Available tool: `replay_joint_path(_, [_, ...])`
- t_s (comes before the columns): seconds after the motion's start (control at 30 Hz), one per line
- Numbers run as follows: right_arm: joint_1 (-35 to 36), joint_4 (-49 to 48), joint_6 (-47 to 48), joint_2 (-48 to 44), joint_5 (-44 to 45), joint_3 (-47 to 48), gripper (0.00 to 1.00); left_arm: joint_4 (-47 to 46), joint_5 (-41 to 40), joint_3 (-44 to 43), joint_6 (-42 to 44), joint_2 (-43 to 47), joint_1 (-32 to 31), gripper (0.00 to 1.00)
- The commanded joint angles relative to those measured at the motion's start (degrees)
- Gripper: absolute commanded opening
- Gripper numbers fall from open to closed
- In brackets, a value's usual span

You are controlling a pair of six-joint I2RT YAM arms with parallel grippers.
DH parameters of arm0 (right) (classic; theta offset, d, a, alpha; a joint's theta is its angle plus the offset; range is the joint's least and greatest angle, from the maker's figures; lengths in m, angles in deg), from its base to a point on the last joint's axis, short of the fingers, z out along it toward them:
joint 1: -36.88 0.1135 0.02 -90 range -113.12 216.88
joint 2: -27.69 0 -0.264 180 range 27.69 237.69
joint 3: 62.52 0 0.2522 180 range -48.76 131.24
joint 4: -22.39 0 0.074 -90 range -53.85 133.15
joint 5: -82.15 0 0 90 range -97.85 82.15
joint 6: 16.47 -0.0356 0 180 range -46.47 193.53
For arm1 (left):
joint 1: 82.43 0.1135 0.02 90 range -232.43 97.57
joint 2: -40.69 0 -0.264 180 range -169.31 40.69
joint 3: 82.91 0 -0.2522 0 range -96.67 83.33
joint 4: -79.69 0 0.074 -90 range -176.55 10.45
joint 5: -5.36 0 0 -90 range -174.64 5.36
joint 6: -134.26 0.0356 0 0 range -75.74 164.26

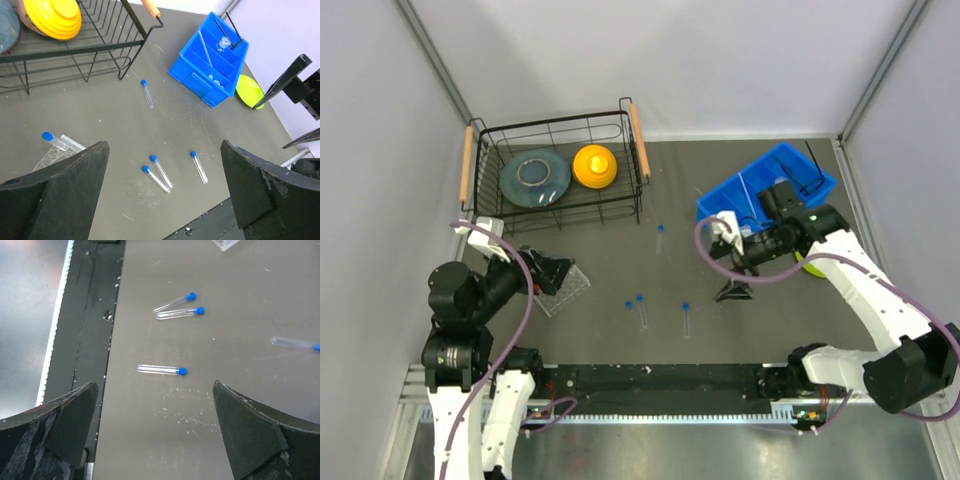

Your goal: Organize the chemistry lab equipment

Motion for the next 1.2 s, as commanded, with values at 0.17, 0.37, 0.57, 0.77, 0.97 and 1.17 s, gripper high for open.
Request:
replay_joint_path(0.17, [15.0, -7.2, 6.6, 1.8, 9.8, -4.5, 0.99, -1.6, 5.4, 6.9, -6.9, 2.4, 0.0, 0.99])
replay_joint_path(0.37, [24.7, -14.7, 4.0, 2.8, 16.2, -8.4, 0.99, 1.8, 4.6, 7.2, -6.5, 4.0, -0.1, 0.99])
replay_joint_path(0.57, [27.3, -17.0, 10.3, 9.4, 19.1, -7.6, 0.98, 4.3, 2.9, 8.1, -5.2, 6.6, 0.0, 0.99])
replay_joint_path(0.77, [30.7, -19.0, 12.5, 15.1, 25.1, -7.3, 0.9, 7.3, 1.6, 10.0, -5.8, 9.1, 0.0, 0.99])
replay_joint_path(0.97, [31.1, -20.5, 25.0, 18.3, 31.8, -10.6, 0.86, 7.9, 0.3, 13.7, -7.1, 13.5, 0.0, 0.99])
replay_joint_path(1.17, [31.5, -18.2, 20.3, 22.9, 28.4, -4.6, 0.78, 9.2, -0.8, 11.8, -4.4, 11.0, 0.0, 0.99])
